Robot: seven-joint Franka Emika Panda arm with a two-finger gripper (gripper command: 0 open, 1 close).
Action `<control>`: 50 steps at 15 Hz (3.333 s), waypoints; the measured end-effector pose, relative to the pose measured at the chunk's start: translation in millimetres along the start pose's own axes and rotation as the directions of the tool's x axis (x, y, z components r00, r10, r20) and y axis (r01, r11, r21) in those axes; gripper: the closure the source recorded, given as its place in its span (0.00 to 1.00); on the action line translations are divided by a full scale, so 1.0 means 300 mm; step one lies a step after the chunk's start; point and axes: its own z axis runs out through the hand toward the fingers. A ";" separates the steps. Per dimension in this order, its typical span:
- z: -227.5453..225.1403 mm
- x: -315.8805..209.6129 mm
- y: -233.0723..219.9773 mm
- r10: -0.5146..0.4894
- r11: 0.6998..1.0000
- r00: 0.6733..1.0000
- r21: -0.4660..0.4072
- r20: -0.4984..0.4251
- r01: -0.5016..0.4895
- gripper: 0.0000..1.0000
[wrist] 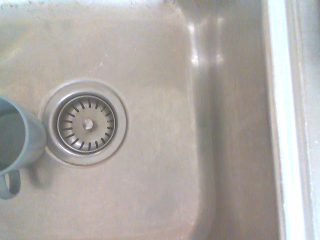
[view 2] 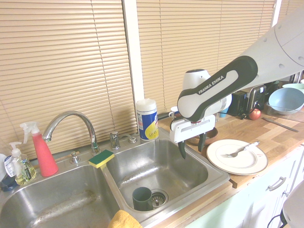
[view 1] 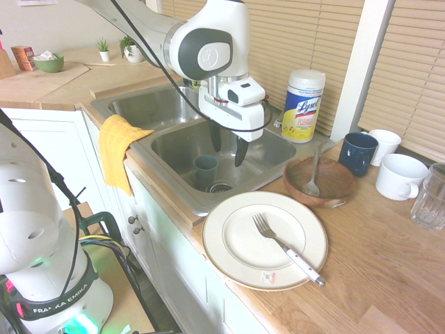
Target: Put the spoon into the sink
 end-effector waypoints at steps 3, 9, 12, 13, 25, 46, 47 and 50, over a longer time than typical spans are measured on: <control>-0.016 0.012 -0.003 0.005 1.000 1.000 0.014 -0.011 -0.005 0.00; -0.285 0.121 0.073 0.067 0.990 0.976 0.135 -0.209 -0.039 0.00; -0.317 0.246 0.136 0.121 0.985 0.968 0.150 -0.222 -0.088 0.00; -0.309 0.304 0.149 0.129 0.984 0.966 0.149 -0.225 -0.097 0.00; 0.032 0.606 0.039 0.010 0.999 0.975 -0.048 -0.224 -0.022 1.00; 0.168 0.678 -0.039 -0.055 0.997 0.961 -0.063 -0.272 0.039 1.00; 0.167 0.680 -0.037 -0.053 0.997 0.960 -0.062 -0.274 0.038 1.00; 0.140 0.690 -0.036 -0.043 0.999 0.953 -0.034 -0.299 0.034 1.00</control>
